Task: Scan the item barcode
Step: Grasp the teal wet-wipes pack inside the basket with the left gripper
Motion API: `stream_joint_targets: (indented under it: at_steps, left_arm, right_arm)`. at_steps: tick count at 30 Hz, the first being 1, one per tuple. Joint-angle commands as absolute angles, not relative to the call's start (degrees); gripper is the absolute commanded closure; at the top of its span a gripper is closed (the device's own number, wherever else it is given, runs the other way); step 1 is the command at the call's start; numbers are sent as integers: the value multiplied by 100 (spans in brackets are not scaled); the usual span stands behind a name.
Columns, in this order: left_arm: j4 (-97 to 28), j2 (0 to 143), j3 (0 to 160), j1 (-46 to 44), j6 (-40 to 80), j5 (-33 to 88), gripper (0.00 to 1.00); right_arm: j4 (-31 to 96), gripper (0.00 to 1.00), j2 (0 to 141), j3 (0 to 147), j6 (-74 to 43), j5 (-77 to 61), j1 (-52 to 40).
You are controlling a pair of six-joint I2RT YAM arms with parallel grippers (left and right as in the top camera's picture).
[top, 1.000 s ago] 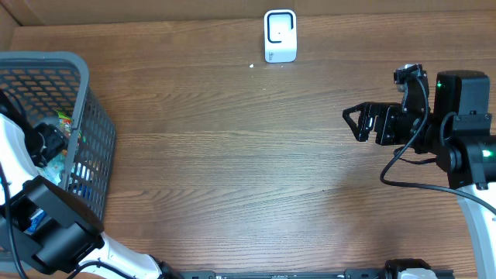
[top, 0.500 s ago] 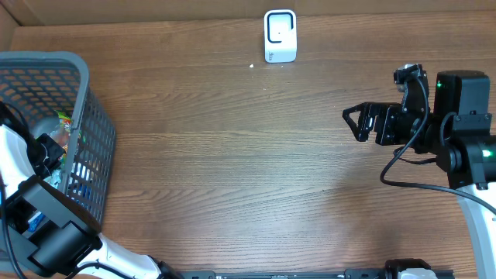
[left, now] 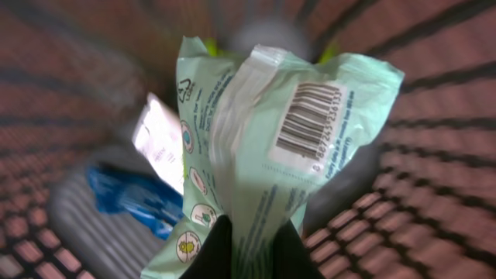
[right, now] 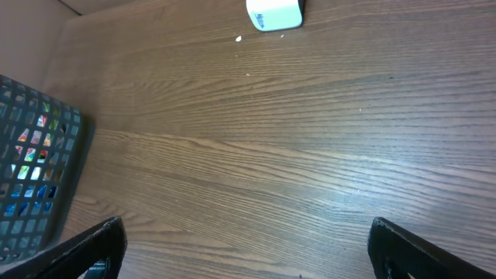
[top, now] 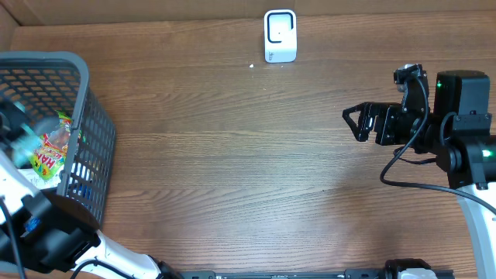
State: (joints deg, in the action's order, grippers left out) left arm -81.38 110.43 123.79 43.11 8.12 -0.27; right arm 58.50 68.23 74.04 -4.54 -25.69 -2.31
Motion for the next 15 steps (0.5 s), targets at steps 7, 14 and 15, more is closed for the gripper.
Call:
stream_joint_targets:
  at_steps: [7,14,15]
  left_arm:
    - [-9684,10881,15463,3457,370,1437,96]
    - [-9682,10702,15229,1166,185,1133,96]
    - [-9682,10702,15179,851,307,812,96]
  right_arm:
    - [5826,0,6829,7496,-464,-2622,-252]
    - [5826,0,6829,7496,-464,-2622,-252]
    - [5826,0,6829,7496,-464,-2622,-252]
